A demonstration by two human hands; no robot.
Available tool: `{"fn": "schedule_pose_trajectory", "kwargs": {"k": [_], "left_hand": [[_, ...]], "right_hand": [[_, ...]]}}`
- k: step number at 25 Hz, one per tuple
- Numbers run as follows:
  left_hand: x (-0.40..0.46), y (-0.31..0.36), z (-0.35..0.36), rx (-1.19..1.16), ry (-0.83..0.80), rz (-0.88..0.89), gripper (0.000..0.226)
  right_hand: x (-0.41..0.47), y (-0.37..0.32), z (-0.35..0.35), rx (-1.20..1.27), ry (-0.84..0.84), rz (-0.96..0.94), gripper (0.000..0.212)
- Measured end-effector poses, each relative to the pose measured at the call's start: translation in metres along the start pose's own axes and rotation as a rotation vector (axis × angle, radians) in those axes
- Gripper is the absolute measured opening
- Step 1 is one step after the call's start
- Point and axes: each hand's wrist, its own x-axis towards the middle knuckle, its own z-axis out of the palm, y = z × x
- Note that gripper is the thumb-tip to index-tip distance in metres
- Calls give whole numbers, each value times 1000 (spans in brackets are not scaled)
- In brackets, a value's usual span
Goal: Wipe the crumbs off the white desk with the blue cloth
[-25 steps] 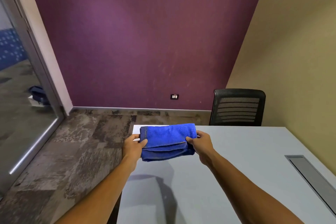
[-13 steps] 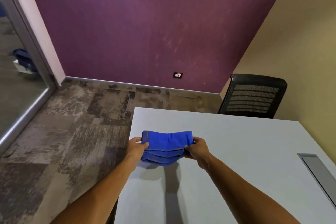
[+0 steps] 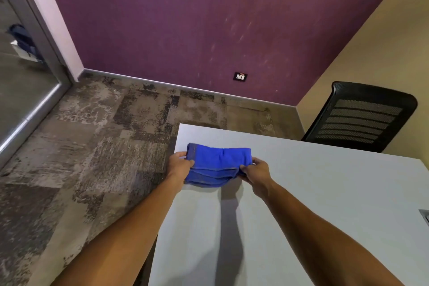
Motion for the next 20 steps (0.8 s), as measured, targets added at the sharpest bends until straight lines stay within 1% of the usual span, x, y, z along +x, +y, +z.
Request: {"fn": "schedule_pose_trajectory", "kwargs": {"k": [3,5,6,7,9,10,11,13,16,20], "left_hand": [[27,12,0,-17,11,25,39],[43,16,-2,51,-32,47,47],[49,14,-3,124,-58,67,54],[53,12,-3,213,-72,87,61],[55,4,-3,375,-20,142,66],[55,0,-2,397,16,162,64],[54,-3,-1,398,43,170,62],[50,-6,-1,395,61,172,57],[37,-9,-4,396,46,175,53],[1,-6,-6,403,38,163,47]], "right_hand": [[27,-9,15,38,22,-2,23],[39,-9,22,83,14,25,23],[44,-8,24,102,-1,51,26],[47,-5,24,110,-14,88,30],[53,8,20,93,1,157,50],[55,16,17,84,38,175,58],[56,21,13,80,77,182,60],[59,30,5,64,129,186,57],[48,35,-6,23,100,208,54],[18,24,-16,-68,28,196,54]]}}
